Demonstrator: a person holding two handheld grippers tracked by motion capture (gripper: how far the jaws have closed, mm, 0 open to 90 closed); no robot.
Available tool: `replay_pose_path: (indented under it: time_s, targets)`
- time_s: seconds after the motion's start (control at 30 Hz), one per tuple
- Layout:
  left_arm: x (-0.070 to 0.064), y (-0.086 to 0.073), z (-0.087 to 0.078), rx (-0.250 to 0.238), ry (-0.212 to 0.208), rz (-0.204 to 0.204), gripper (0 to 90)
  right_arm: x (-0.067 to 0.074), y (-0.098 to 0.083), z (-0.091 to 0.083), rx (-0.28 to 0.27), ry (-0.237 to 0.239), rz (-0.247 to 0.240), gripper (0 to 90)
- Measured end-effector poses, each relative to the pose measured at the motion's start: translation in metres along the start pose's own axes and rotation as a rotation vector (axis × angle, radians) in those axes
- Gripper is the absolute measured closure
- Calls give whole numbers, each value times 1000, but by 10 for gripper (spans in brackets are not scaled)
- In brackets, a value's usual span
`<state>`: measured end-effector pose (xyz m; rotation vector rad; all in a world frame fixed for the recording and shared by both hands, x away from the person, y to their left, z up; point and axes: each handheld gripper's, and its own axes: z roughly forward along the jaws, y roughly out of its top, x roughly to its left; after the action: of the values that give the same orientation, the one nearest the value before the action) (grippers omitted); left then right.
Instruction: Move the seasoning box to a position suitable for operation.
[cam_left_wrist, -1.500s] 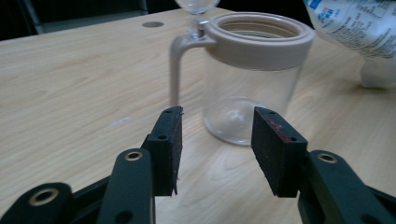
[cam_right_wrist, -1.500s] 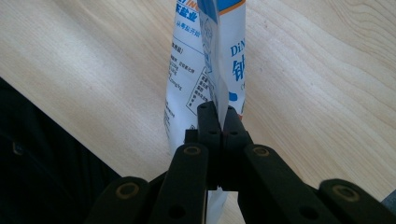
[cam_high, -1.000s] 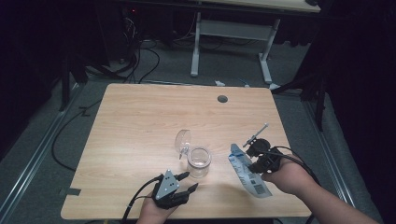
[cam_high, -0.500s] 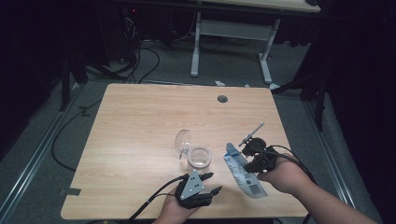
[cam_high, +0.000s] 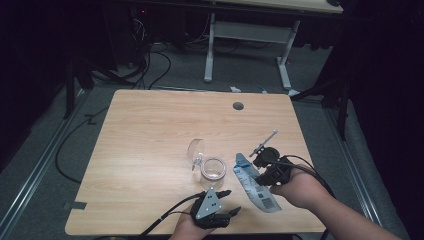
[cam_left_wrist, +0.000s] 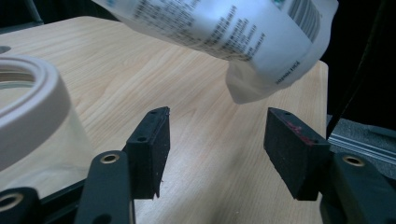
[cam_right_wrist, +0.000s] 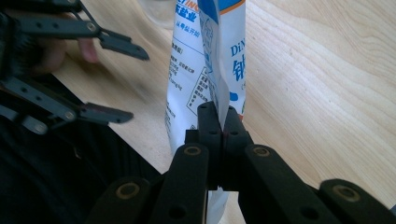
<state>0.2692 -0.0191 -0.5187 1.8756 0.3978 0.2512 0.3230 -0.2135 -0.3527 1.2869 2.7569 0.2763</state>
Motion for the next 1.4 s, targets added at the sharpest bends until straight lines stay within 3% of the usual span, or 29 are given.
replay_pose_path:
  time_s: [0.37,0.73,0.9,1.4]
  targets:
    - [-4,-1,8,-12,-14,4,392,15,13,-4,-3,-4,-31,900]
    - [-15,4,16,-23,-19,26,359,28,23,-12,-26,20,-52,900]
    - [-15,6,18,-41,-6,26,352,32,25,-13,-30,31,-49,900]
    - [-18,6,24,-18,60,39,402,32,29,-6,-30,46,-42,900]
